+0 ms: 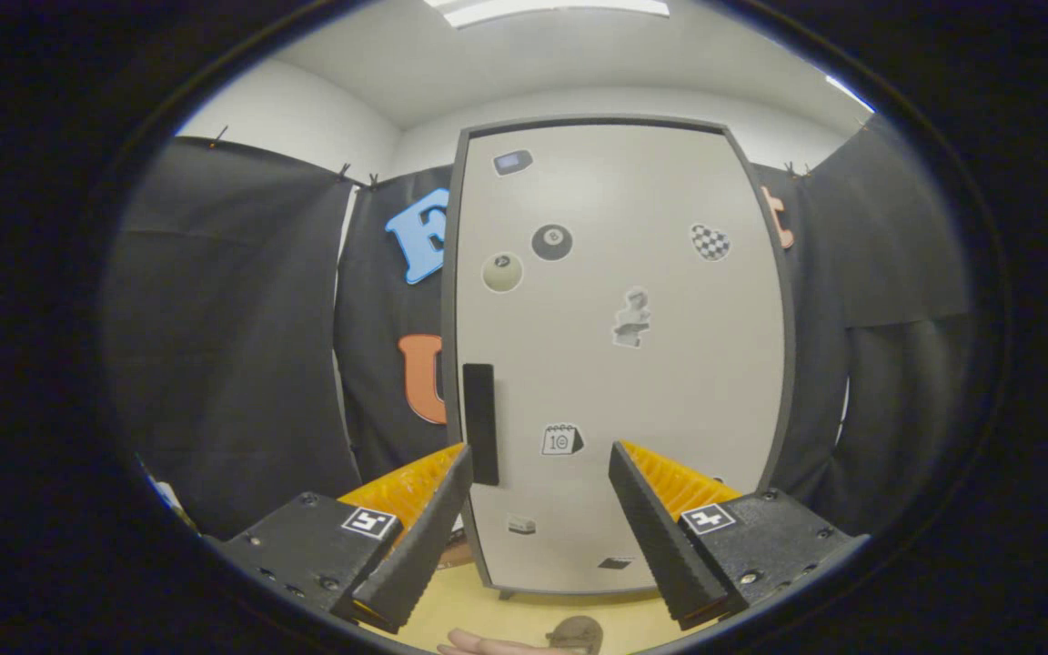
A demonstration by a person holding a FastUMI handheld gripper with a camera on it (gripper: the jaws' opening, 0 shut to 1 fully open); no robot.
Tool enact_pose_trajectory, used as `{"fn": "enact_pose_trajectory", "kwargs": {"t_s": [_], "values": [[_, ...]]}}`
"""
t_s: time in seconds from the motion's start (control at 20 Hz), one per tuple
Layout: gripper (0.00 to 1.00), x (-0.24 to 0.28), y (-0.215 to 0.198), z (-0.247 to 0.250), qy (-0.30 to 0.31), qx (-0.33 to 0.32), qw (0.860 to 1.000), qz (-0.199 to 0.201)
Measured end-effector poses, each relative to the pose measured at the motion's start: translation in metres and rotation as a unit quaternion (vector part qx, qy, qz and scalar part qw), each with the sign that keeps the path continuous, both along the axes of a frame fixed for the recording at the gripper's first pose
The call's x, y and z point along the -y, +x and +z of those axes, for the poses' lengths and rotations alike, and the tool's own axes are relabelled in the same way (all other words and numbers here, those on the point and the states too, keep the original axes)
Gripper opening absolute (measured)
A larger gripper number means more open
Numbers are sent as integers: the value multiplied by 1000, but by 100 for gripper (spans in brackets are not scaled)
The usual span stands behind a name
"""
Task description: Open the shoe cabinet door, grab the shoes and put them into the shoe cabinet, then close the shoe cabinet door.
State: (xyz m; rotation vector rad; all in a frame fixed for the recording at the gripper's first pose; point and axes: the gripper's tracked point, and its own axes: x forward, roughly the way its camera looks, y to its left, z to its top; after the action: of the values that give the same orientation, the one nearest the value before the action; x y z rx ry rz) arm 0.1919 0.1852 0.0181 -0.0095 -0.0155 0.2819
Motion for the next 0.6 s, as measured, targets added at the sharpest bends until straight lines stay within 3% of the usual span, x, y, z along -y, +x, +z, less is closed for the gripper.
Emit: {"fn": "enact_pose_trajectory", "kwargs": {"t_s": [0.4,0.6], "values": [[98,-57,81,-20,-1,-32,999,-7],[75,-62,100,-16,27,-40,999,0]]}}
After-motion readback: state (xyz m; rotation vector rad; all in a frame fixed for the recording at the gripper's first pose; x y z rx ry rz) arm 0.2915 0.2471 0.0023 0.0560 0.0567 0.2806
